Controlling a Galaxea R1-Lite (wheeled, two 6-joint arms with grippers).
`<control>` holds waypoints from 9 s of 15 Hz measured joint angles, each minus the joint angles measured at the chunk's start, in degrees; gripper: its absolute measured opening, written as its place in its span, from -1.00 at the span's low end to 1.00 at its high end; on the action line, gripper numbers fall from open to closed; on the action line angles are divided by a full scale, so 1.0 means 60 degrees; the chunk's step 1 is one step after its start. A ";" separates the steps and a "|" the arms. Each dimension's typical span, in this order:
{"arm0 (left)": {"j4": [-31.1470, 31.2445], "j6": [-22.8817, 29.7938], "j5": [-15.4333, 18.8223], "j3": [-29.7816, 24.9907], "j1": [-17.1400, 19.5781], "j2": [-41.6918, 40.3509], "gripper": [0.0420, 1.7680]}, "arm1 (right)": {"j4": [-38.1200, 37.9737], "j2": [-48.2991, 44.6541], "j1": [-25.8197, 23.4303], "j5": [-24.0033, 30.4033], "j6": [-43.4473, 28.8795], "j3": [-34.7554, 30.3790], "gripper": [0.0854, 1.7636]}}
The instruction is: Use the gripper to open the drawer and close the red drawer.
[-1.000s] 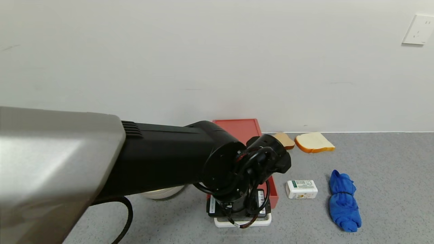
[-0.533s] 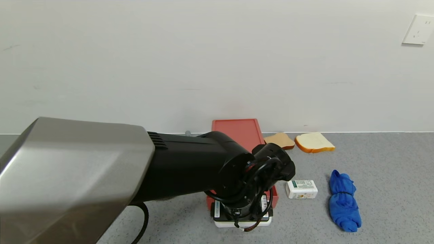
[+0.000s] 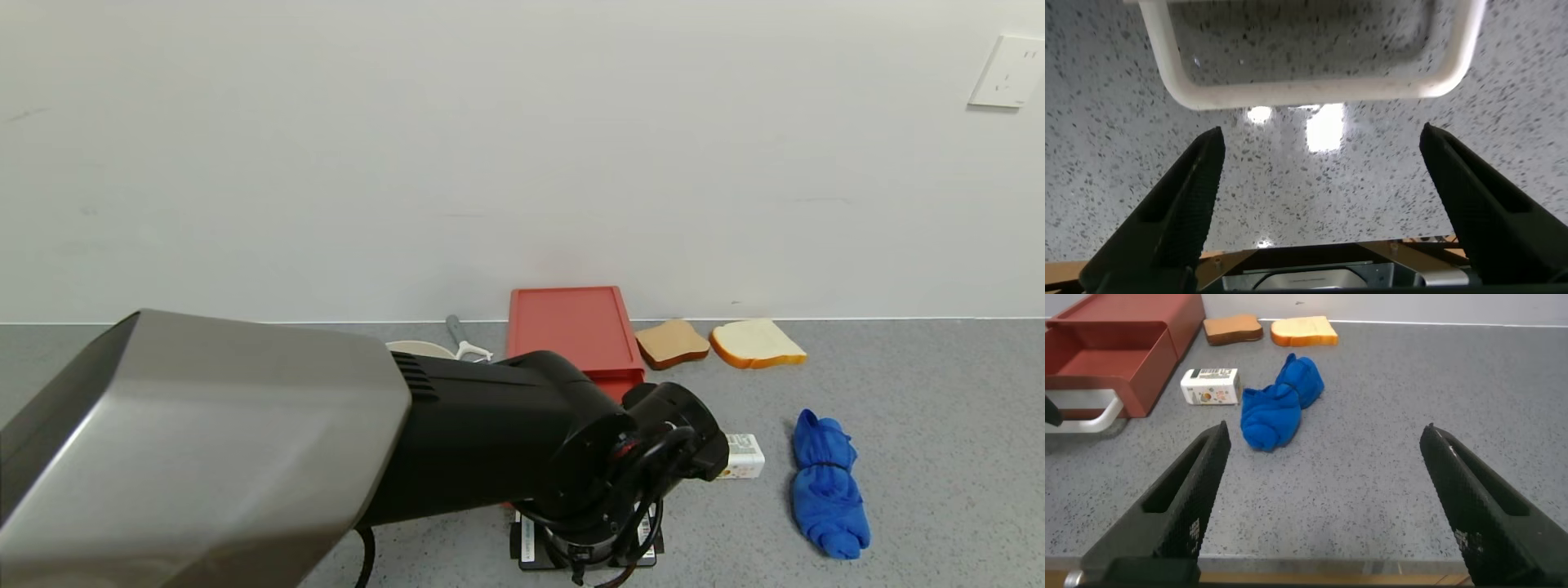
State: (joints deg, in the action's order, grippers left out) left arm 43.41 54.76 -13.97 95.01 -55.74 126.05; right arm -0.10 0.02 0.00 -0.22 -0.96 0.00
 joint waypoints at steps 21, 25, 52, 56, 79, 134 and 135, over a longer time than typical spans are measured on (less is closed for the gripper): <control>-0.2204 0.0378 -0.2178 -0.1365 -0.0660 0.0467 0.94 | 0.0000 0.0000 0.0022 -0.0008 0.0000 0.0000 0.94; -0.2223 0.0291 -0.2343 -0.1394 -0.0624 0.0467 0.94 | 0.0004 0.0000 0.0026 -0.0004 -0.0008 0.0000 0.94; -0.4139 -0.2511 -0.2664 -0.0437 0.0847 0.1002 0.94 | 0.0000 0.0000 0.0026 0.0000 0.0000 0.0000 0.94; -0.4334 -0.2885 -0.2664 -0.0144 0.1059 0.1231 0.94 | 0.0000 0.0000 0.0026 0.0000 -0.0004 0.0000 0.94; -0.4458 -0.3669 -0.2678 0.0532 0.1619 0.1560 0.94 | 0.0000 0.0000 0.0026 0.0000 0.0000 0.0000 0.94; -0.4127 -0.8710 0.2873 -0.8501 0.9761 -1.7439 0.94 | 0.0004 0.0000 0.0012 0.0006 0.0000 0.0000 0.94; -0.4131 -0.8722 0.2861 -0.8641 0.9706 -1.7650 0.94 | 0.0000 0.0000 0.0012 0.0006 0.0000 0.0000 0.94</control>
State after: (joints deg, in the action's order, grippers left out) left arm 18.63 2.43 3.19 43.17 2.50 20.15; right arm -0.10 0.02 0.07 -0.18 -0.96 0.00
